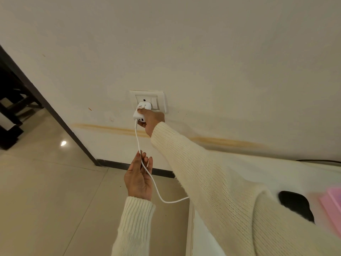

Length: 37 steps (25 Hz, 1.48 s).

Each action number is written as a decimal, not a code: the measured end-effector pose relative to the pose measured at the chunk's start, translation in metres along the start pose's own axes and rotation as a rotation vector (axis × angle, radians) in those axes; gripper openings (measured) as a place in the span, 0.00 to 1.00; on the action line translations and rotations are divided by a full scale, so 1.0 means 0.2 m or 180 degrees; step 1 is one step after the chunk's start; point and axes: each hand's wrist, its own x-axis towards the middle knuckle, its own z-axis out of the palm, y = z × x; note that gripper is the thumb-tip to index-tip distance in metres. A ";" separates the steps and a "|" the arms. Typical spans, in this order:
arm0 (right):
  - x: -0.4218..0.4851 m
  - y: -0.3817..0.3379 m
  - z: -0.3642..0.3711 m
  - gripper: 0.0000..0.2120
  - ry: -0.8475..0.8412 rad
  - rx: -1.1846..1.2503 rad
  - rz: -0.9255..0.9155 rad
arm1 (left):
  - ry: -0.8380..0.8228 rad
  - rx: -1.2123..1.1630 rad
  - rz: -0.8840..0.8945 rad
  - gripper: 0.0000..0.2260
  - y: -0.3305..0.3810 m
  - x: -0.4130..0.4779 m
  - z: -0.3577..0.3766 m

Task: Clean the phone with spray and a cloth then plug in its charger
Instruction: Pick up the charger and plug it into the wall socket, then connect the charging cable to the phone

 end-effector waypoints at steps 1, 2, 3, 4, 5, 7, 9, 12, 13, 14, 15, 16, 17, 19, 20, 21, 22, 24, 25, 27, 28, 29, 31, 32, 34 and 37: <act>0.00 0.00 0.00 0.27 0.0017 0.0015 -0.0005 | 0.0007 0.0011 0.0007 0.10 0.00 0.00 -0.01; 0.01 0.00 0.01 0.27 0.0024 0.0053 -0.0003 | 0.0021 0.0022 0.0014 0.10 0.01 0.00 -0.01; 0.01 0.01 0.00 0.27 0.0018 0.0093 0.0006 | 0.0035 0.0028 0.0017 0.10 0.01 0.00 -0.02; 0.01 0.01 0.00 0.27 -0.0007 0.0109 0.0000 | 0.0033 0.0037 0.0012 0.10 0.01 0.00 -0.02; 0.01 0.02 -0.01 0.26 -0.0040 0.0078 -0.0027 | 0.0028 0.0062 0.0011 0.10 0.01 0.00 -0.02; 0.02 0.02 -0.03 0.25 -0.0192 -0.0064 -0.0083 | 0.0038 0.0145 0.0042 0.11 0.00 -0.02 -0.02; 0.03 0.01 -0.08 0.24 -0.0430 -0.0238 -0.0101 | 0.0024 0.0203 0.0090 0.11 -0.01 -0.02 -0.03; 0.05 -0.01 -0.20 0.22 -0.0678 -0.0672 -0.0134 | 0.0078 0.0299 0.0196 0.11 -0.02 -0.02 -0.03; 0.04 -0.01 -0.24 0.21 -0.0776 -0.0786 -0.0133 | 0.0127 0.0330 0.0244 0.11 -0.03 -0.03 -0.02; 0.03 -0.01 -0.27 0.20 -0.0885 -0.0898 -0.0126 | 0.0190 0.0368 0.0298 0.10 -0.04 -0.04 -0.01; 0.01 0.00 -0.30 0.19 -0.0982 -0.1046 -0.0134 | 0.0269 0.0419 0.0357 0.10 -0.05 -0.06 0.00; -0.02 0.01 -0.33 0.18 -0.1068 -0.1239 -0.0170 | 0.0349 0.0479 0.0412 0.10 -0.06 -0.07 0.01; -0.05 0.03 -0.36 0.16 -0.1153 -0.1499 -0.0235 | 0.0423 0.0550 0.0449 0.10 -0.07 -0.09 0.01; -0.12 0.10 -0.44 0.11 -0.1413 -0.2285 -0.0418 | 0.0585 0.0722 0.0487 0.11 -0.09 -0.12 0.00; -0.16 0.14 -0.51 0.11 -0.1557 -0.2760 -0.0519 | 0.0693 0.0839 0.0531 0.11 -0.11 -0.15 -0.01; -0.19 0.17 -0.59 0.12 -0.1644 -0.3194 -0.0661 | 0.0803 0.0962 0.0594 0.11 -0.12 -0.17 -0.02; -0.22 0.19 -0.69 0.13 -0.1616 -0.3520 -0.0840 | 0.0893 0.1064 0.0654 0.11 -0.14 -0.20 -0.03; -0.27 0.18 -0.94 0.12 -0.1321 -0.3746 -0.1091 | 0.1006 0.1211 0.0703 0.13 -0.18 -0.24 -0.05; -0.30 0.16 -1.09 0.10 -0.1173 -0.3767 -0.1112 | 0.1063 0.1330 0.0720 0.14 -0.20 -0.26 -0.06; -0.35 0.10 -1.38 0.07 -0.1018 -0.3902 -0.0985 | 0.1260 0.1636 0.0781 0.13 -0.26 -0.30 -0.06; -0.39 0.07 -1.50 0.07 -0.0981 -0.3993 -0.0887 | 0.1400 0.1765 0.0806 0.13 -0.29 -0.32 -0.06; -0.43 0.05 -1.61 0.07 -0.0943 -0.4093 -0.0825 | 0.1546 0.1854 0.0810 0.13 -0.33 -0.34 -0.05; -0.51 0.03 -1.77 0.05 -0.0847 -0.4304 -0.0854 | 0.1747 0.1907 0.0733 0.14 -0.41 -0.41 -0.04; -0.54 0.02 -1.83 0.05 -0.0786 -0.4381 -0.0861 | 0.1809 0.1926 0.0674 0.15 -0.45 -0.44 -0.03; -0.61 0.01 -1.95 0.04 -0.0673 -0.4546 -0.0763 | 0.1848 0.2038 0.0577 0.15 -0.53 -0.49 -0.01; -0.72 0.02 -2.14 0.06 -0.0555 -0.4752 -0.0522 | 0.1611 0.2174 0.0432 0.14 -0.68 -0.58 0.03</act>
